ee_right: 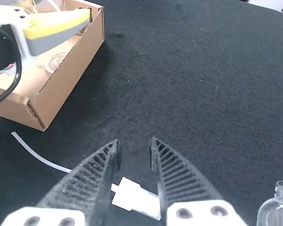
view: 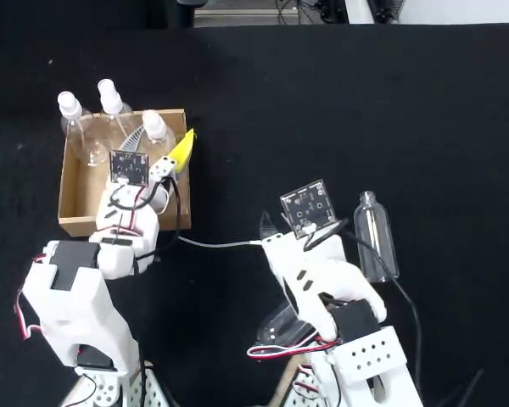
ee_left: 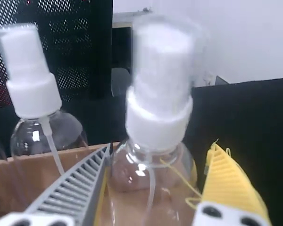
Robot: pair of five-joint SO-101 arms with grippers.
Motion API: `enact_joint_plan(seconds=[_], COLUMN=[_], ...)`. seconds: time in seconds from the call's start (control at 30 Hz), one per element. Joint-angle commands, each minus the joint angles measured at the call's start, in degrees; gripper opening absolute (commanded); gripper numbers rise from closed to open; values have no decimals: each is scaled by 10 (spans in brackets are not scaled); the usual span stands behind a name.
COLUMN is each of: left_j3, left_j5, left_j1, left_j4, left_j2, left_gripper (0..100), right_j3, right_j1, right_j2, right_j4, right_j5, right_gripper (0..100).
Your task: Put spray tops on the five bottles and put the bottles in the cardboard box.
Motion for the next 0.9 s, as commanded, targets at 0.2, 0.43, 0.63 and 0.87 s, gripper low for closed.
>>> enact_joint_plan(seconds=[0.2,0.43,0.63,0.87], left_j3=[4,10,13,22], left_j5=[4,3,4,5], left_j1=[-19,-19,-22,-22], left_j4=[-39,-39,-39,-40], left_j2=[-9,-9,-9,-10], left_gripper=[301,301,301,301], right_j3=[-5,-5,-5,-5], right_j1=[-3,-3,-3,-3], right_j2=[-13,-13,-13,-13], right_j4=[-17,-17,-17,-17], right_j5=[6,6,6,6], right_gripper=[89,89,89,89])
